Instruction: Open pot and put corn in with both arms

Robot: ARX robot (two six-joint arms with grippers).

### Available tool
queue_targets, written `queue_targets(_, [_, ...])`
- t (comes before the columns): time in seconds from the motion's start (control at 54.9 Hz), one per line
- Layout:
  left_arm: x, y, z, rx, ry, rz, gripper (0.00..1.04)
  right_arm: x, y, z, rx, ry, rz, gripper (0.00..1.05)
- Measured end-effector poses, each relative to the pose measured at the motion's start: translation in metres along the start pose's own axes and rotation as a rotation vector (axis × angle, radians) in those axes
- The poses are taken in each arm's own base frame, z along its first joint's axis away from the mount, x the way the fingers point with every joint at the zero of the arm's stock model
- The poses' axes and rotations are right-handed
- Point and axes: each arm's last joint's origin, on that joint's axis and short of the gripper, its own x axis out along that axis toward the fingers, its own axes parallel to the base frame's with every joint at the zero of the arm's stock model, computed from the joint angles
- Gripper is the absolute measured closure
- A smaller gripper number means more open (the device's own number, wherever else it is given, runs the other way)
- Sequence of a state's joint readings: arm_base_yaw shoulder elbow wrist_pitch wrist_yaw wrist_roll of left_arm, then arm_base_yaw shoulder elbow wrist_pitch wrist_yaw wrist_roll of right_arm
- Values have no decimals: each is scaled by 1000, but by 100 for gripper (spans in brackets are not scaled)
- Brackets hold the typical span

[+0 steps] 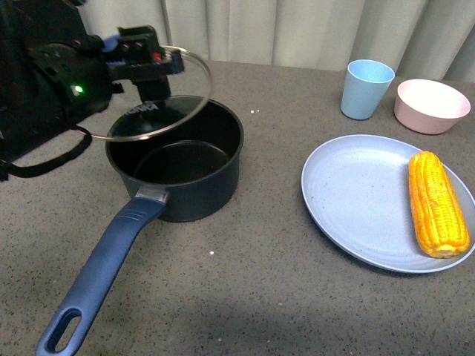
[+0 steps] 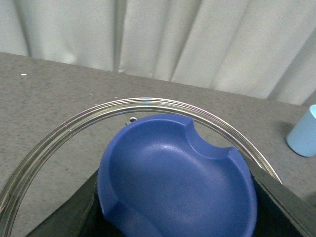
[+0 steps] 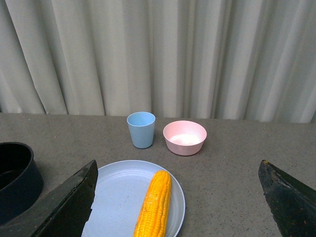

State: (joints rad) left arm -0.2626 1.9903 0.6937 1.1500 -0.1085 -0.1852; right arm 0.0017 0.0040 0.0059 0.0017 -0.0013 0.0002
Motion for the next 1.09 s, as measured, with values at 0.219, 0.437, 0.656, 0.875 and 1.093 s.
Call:
queue_targets(0.219, [0,62,-9,-11,23,119,46,0,0,0,0,0,0,9])
queue_targets(0.437, [1,121,-29,-30,58,268,46,0,0,0,0,0,0,9])
queue_targets(0.656, [5,130,-55,-28,111,265,46,0,0,0,0,0,0,9])
queue_targets(0.875, [15,128,-80,-35,162,264,46,0,0,0,0,0,0,9])
queue_targets(1.093, [20,125,-83,-39,163,279,45,0,0,0,0,0,0,9])
